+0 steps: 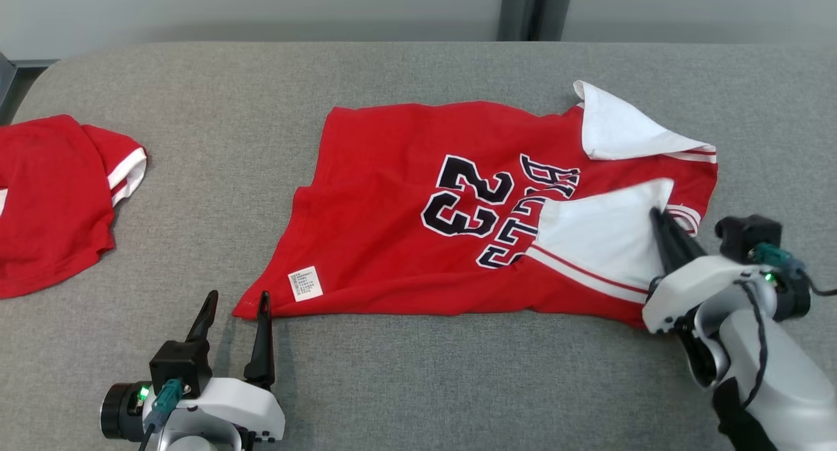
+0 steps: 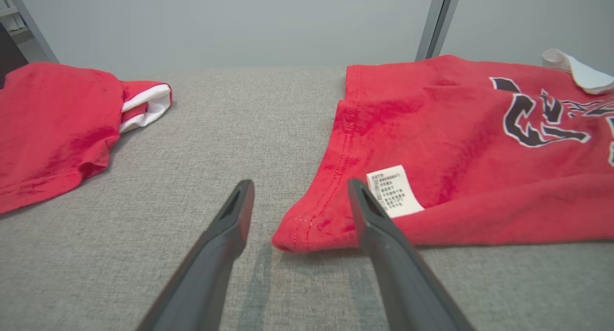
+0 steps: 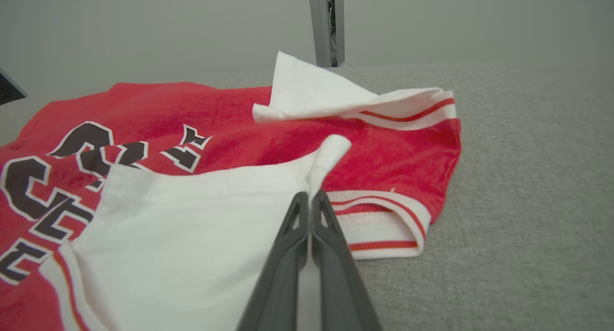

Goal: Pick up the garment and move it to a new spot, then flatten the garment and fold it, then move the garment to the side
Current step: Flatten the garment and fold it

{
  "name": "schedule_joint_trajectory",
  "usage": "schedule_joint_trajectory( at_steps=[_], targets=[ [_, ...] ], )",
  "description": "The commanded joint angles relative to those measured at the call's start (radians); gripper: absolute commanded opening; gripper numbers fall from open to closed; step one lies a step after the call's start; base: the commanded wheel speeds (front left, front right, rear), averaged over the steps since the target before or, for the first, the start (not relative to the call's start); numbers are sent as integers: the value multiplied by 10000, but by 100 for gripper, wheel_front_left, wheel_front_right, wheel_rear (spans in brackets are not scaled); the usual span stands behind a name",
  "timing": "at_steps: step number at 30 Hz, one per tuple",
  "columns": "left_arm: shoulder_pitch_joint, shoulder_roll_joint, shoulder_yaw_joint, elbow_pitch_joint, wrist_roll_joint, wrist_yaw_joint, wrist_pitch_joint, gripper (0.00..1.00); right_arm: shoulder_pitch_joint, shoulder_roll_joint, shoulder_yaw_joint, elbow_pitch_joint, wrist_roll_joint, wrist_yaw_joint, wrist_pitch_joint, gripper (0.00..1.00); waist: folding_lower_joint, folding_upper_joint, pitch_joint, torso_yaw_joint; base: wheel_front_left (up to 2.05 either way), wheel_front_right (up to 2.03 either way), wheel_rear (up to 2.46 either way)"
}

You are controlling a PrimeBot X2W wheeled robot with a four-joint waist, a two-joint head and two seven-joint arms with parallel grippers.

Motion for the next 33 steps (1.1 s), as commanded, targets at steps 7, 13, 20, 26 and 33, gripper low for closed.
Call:
schedule_joint_trajectory(
  at_steps=[7,13,20,26,33],
  targets=[
    [159,37,120,4,-60,25,-4,100,41,-587,-816,-2479,-790,-3,-71,0,0,0,-447,-98,0,0,0],
    [252,36,160,47,13,-5,-4,100,185,-1163,-487,-4738,-1622,-3,-74,0,0,0,-862,-330,0,0,0],
    [509,40,166,171,-105,18,-4,100,1414,-1871,729,-6212,-1703,-3,-70,0,0,0,-1017,-757,0,0,0],
    [661,39,273,249,-42,13,-4,100,3538,-1873,827,-6207,-1329,-3,-63,9,0,0,-1088,-1128,0,0,0],
    [842,39,493,353,84,-77,-4,100,5136,-1627,595,-6439,-507,-3,-64,100,0,0,-1464,-1376,0,0,0]
  ],
)
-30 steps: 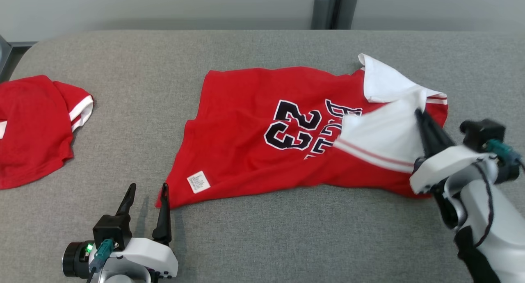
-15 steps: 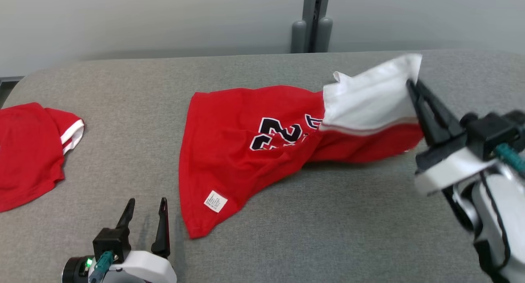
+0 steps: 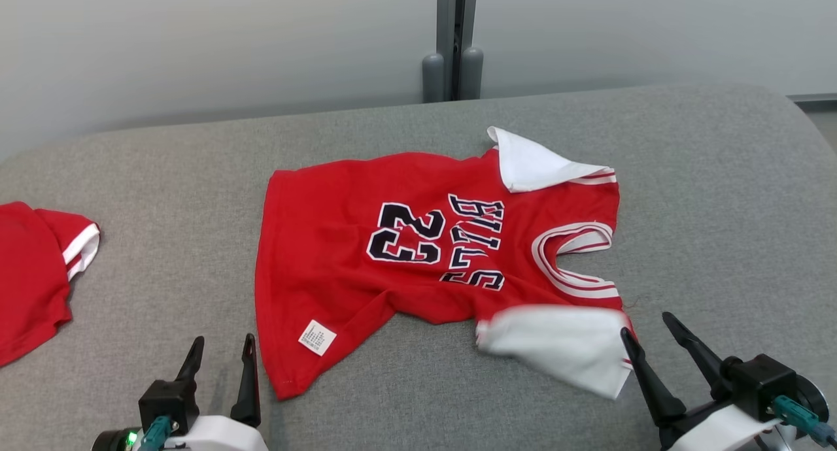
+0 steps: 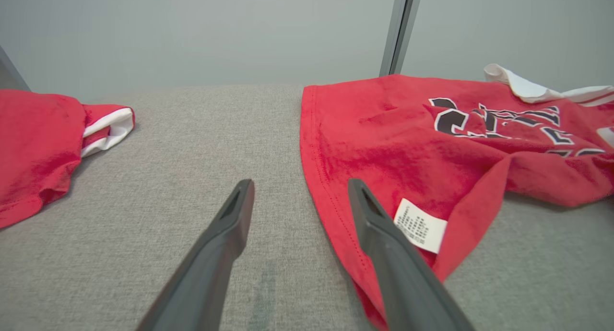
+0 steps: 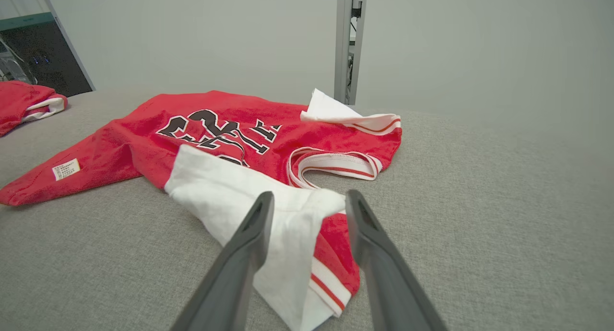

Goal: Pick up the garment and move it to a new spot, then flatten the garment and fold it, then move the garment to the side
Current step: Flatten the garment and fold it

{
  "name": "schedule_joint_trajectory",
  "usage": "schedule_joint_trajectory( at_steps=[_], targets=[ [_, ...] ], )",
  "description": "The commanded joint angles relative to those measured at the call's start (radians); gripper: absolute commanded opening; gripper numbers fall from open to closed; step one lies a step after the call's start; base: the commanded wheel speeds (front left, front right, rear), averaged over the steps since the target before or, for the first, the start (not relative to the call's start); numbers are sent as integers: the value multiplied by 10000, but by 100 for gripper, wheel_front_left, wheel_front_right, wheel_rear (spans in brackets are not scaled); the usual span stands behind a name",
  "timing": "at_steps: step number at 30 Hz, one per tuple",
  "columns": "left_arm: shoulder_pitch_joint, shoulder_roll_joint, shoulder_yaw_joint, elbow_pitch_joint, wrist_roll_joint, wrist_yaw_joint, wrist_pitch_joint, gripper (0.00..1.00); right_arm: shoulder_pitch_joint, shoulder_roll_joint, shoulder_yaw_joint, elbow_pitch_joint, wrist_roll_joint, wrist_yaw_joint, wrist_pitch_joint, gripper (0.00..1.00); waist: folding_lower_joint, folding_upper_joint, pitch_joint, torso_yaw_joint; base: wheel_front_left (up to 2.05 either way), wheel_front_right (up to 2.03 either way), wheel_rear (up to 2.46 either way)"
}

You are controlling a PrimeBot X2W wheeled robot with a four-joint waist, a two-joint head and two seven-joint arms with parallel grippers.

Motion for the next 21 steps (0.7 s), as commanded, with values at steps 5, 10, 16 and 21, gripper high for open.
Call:
schedule_joint_trajectory(
  at_steps=[5,10,16,21],
  targets=[
    [432,41,208,12,108,-12,-4,100,474,123,-935,-586,178,-3,-20,100,0,0,-595,-116,0,0,0],
    [553,41,275,1,194,36,-4,100,239,452,-1618,-482,-182,-1,-20,100,0,0,-811,-58,0,0,0],
    [720,41,197,-132,324,107,-2,100,-78,1078,-2220,-81,-777,-1,-20,100,0,0,-1110,179,0,0,0],
    [849,41,161,-260,417,159,-4,100,-160,1461,-2309,532,-1040,-1,-18,100,0,0,-1257,364,0,0,0]
  ],
)
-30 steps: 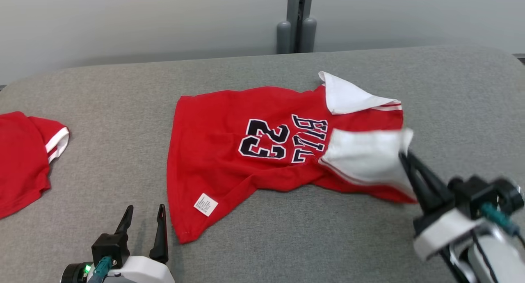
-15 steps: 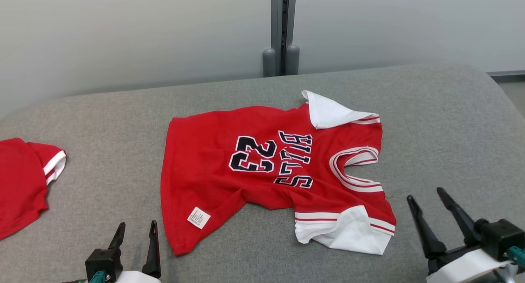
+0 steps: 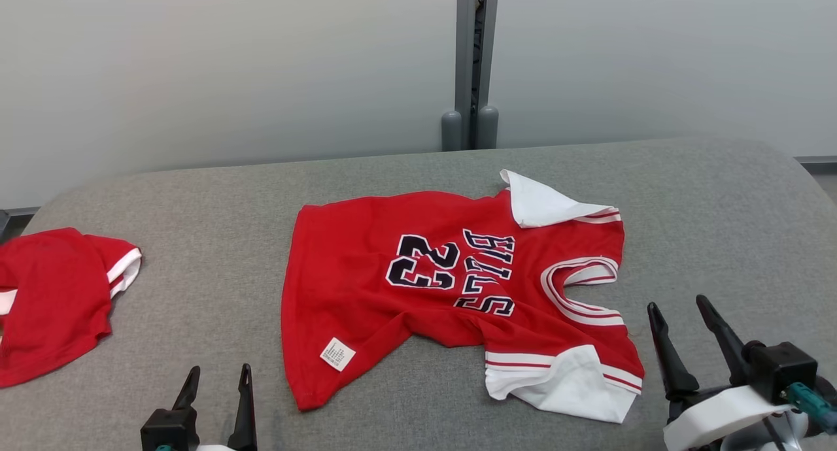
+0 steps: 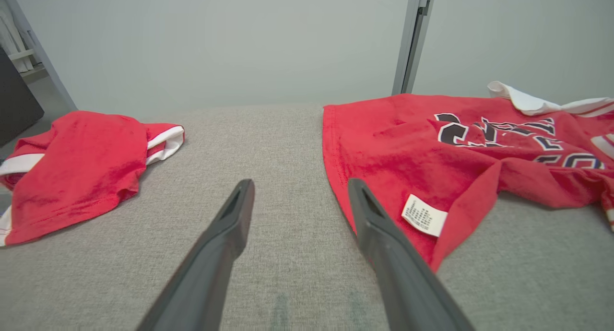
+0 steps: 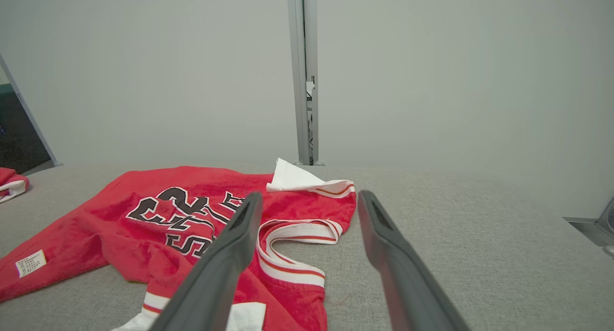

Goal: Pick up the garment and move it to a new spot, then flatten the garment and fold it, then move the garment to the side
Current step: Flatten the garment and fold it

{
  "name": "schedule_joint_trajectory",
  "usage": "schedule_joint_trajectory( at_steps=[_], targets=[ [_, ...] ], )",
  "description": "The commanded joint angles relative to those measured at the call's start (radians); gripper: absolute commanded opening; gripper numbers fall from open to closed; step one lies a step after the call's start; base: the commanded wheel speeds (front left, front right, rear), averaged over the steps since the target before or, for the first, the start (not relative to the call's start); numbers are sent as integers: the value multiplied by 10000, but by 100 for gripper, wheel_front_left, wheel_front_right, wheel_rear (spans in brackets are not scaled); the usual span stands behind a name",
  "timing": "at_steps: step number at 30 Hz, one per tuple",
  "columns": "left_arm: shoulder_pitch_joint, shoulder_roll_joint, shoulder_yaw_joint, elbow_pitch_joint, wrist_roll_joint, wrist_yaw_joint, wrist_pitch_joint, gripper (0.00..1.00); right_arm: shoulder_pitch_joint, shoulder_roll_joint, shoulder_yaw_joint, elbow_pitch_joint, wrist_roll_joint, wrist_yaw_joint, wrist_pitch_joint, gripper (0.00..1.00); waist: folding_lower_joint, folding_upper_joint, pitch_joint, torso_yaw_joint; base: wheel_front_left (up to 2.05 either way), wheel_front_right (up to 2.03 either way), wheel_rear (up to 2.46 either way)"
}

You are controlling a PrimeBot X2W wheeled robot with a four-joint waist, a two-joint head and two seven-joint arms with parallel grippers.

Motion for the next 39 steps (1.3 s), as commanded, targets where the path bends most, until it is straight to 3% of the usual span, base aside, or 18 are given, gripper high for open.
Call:
schedule_joint_trajectory(
  at_steps=[1,16,25,31,36,37,38,39],
  targets=[
    [119,38,23,-71,55,74,-4,100,-121,35,-32,182,-18,1,-18,100,0,-1,-29,79,0,0,0],
    [-99,39,-193,-166,26,64,-4,100,-767,94,318,1274,-48,1,-18,100,0,-1,550,393,0,0,0],
    [-707,38,-593,-161,-161,87,-4,100,-2373,-82,1063,3189,171,1,-18,100,0,-1,1616,881,0,0,0],
    [-989,39,-751,-72,-302,165,-4,100,-3571,-120,1762,4666,557,-1,692,100,0,-1,2017,1182,0,0,0],
    [-1122,39,-828,-57,-401,219,-4,100,-4100,-291,2416,5163,1069,-1,1195,99,0,-1,2113,1318,0,0,0],
    [-1134,39,-837,-47,-426,239,-4,100,-4245,-377,2558,5305,1134,-1,1337,89,0,-1,2127,1340,0,0,0],
    [-1143,38,-849,-42,-439,248,-3,100,-4367,-423,2679,5388,1198,-1,1390,50,0,-1,2139,1364,0,0,0],
    [-1148,39,-859,-47,-477,256,-3,100,-4496,-459,2782,5476,1305,-1,1442,24,0,-1,2144,1387,0,0,0]
  ],
)
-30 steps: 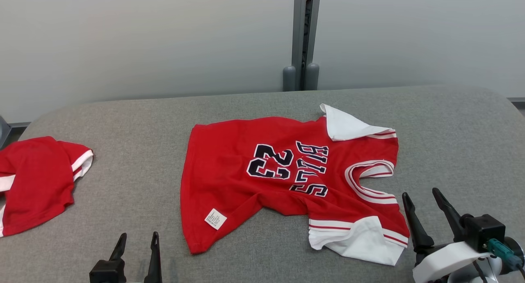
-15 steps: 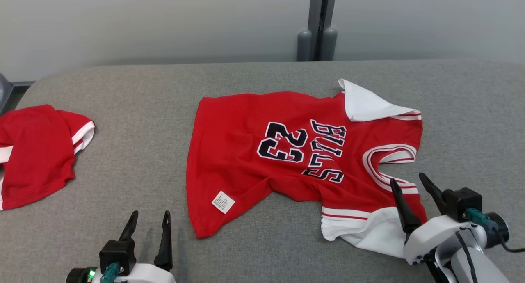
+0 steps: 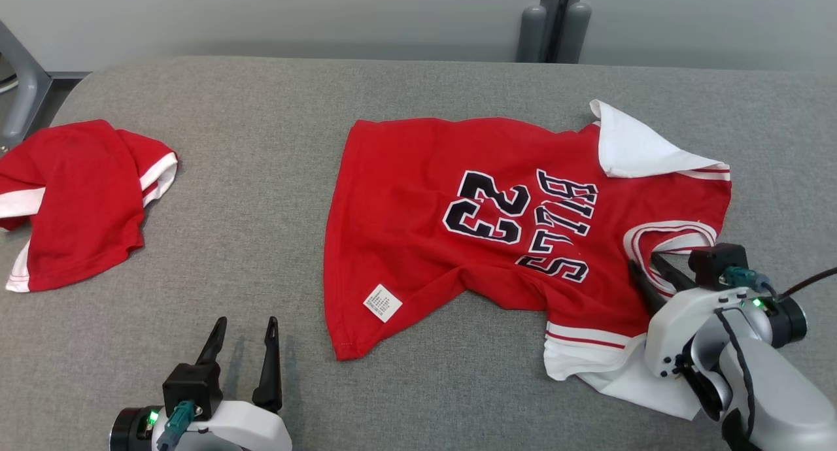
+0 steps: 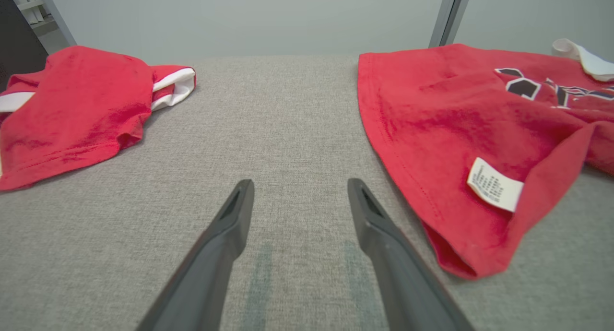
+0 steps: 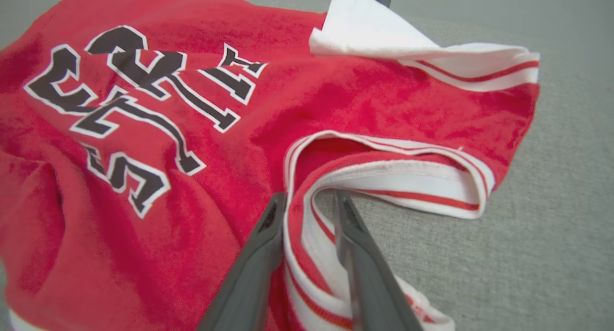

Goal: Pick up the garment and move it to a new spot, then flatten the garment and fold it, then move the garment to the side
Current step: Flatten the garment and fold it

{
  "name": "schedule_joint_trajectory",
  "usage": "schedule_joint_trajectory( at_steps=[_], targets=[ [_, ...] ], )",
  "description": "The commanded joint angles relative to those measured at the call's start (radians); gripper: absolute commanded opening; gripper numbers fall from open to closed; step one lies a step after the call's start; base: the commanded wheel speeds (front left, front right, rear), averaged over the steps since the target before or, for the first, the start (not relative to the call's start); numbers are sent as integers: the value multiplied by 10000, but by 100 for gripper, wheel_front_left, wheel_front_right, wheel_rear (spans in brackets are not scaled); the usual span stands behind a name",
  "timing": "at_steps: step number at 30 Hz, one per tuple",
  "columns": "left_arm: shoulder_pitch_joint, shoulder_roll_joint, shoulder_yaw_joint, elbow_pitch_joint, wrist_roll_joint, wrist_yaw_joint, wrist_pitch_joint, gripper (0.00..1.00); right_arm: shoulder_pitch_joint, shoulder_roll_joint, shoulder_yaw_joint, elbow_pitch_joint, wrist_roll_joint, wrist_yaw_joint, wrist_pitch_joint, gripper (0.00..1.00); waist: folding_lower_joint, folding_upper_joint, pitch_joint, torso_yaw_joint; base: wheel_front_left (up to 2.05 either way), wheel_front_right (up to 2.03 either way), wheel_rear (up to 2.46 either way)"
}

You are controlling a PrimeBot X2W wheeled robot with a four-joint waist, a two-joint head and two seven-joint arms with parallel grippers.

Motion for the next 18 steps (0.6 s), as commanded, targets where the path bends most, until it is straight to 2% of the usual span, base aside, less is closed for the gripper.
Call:
schedule_joint_trajectory(
  at_steps=[1,11,15,18],
  targets=[
    [-170,42,-1,-16,-88,69,-3,100,-217,-94,37,80,117,-3,37,0,0,-1,6,32,0,0,0],
    [-197,39,-194,-30,-305,141,-3,100,-1744,-847,-29,-163,363,-3,-1055,0,0,-1,-68,246,0,0,0],
    [-205,41,-267,-45,-338,125,-3,100,-2292,-1135,-191,-190,95,-3,-1235,0,0,-1,-65,393,0,0,0],
    [-217,41,-335,-81,-388,154,-3,100,-2471,-1089,-324,79,-126,-3,-1321,2,0,-1,-35,500,0,0,0]
  ],
)
